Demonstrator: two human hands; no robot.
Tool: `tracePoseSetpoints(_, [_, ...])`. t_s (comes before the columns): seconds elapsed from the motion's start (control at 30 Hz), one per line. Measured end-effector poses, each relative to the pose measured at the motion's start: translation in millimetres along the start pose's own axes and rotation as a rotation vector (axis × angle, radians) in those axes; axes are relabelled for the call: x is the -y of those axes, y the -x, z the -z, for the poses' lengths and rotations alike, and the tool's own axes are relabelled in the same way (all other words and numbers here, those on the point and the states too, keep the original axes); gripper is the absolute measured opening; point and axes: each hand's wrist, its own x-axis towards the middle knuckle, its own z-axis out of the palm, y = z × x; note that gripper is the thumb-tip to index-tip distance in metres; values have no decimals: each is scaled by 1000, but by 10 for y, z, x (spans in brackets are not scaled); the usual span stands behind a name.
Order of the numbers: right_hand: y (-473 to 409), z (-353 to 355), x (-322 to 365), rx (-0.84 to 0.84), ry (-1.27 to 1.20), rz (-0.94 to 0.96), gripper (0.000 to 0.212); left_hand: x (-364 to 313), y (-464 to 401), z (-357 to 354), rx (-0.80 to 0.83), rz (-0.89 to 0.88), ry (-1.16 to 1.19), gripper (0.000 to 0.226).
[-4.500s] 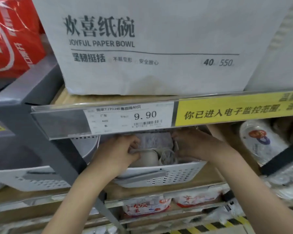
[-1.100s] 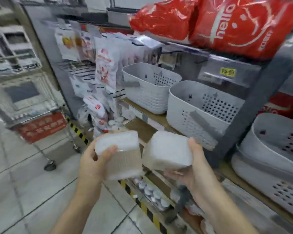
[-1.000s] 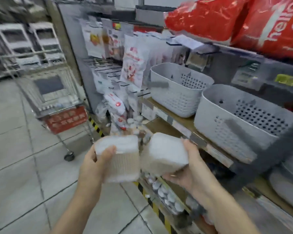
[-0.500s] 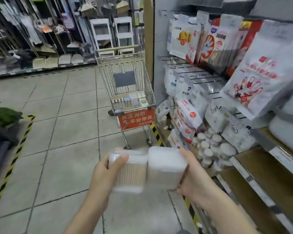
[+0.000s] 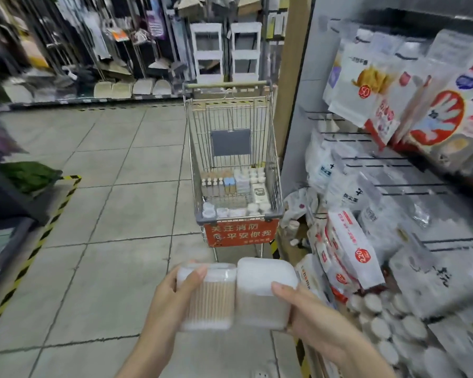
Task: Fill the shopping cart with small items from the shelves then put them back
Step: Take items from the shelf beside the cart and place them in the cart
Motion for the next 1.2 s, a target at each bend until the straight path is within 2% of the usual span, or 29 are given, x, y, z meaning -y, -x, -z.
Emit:
tracePoseSetpoints(0.13, [-489,116,356,-36,44,-2,72,-107,-530,-126,-42,27,13,61])
tracePoseSetpoints(0.27, [-1029,176,631,-137,34,34,49,-224,-1149,-197,-42,40,24,55])
tracePoseSetpoints(0.43, [-1796,284,913,-281,28,79,62,-370,-2084,-215,-42,52,-11,80])
tracePoseSetpoints(0.6, [-2593,376,1191,-445,84,77,91,-600,-3008,-181,-15,68,-40,60])
tracePoseSetpoints(0.7, [-3036,435,1328,-533,66,72,82,-684,-3536,-147,-9,84,-81,59])
tracePoseSetpoints(0.83, [-3550,543,1443,-622,37,64,96,-664,-4138,-178,-15,102,-149,34])
tracePoseSetpoints(0.9, [-3759,576,1511,-619,17,59,92,-629,-4385,-241,6,116,-181,31])
tracePoseSetpoints(0.97, [-3975,638,1561,-630,35,67,82,-549,-4606,-319,26,125,-211,38])
tracePoseSetpoints(1.07, [-4306,767,1610,-623,91,66,38,-387,-4869,-423,-3,166,-246,47])
tracePoseSetpoints(1.1, [-4432,830,1620,-630,105,49,32,-354,-4949,-457,-24,169,-261,49])
tracePoseSetpoints(1.2, [-4835,1024,1593,-653,192,15,43,-244,-5195,-566,-113,137,-351,47])
